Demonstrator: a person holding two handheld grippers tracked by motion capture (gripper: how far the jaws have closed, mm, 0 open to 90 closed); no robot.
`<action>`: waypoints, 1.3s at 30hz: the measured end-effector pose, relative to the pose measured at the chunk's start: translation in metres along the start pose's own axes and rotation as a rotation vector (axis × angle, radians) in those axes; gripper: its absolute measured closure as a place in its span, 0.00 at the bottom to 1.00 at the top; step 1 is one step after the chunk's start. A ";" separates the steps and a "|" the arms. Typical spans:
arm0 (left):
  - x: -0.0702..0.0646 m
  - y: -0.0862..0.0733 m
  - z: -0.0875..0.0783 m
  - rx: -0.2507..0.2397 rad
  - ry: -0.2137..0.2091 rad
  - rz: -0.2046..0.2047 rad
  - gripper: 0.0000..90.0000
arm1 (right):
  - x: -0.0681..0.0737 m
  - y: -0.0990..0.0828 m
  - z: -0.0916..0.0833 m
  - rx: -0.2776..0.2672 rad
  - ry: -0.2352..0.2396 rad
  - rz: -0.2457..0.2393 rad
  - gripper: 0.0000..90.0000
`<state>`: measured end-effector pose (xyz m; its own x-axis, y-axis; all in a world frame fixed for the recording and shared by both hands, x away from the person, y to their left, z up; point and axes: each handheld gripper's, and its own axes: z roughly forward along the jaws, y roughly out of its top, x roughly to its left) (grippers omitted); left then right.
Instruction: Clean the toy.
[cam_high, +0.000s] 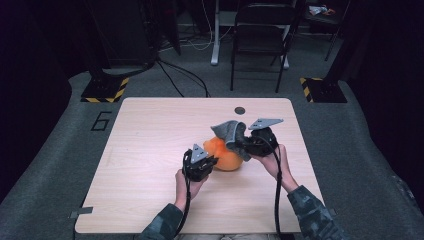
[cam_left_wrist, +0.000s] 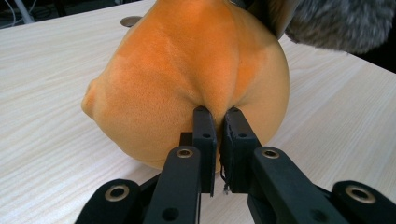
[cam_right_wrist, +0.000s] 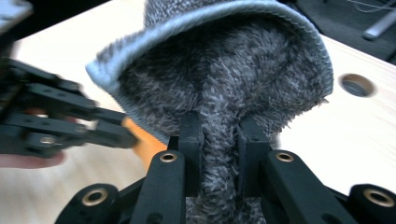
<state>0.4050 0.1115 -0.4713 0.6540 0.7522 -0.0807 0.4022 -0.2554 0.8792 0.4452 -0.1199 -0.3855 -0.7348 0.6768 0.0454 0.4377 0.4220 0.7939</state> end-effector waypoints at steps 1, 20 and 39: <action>0.000 0.000 0.000 -0.001 0.003 -0.002 0.94 | 0.004 0.000 0.003 0.009 -0.001 -0.008 0.84; 0.010 -0.007 0.004 0.005 0.005 -0.023 0.93 | -0.039 -0.034 0.037 0.199 -0.068 0.073 0.84; 0.007 -0.007 0.004 0.000 0.005 -0.014 0.92 | -0.038 -0.019 0.013 0.113 -0.058 0.064 0.84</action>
<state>0.4097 0.1163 -0.4804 0.6452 0.7587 -0.0903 0.4108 -0.2448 0.8782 0.4716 -0.1460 -0.4100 -0.6735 0.7370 0.0557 0.5408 0.4400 0.7169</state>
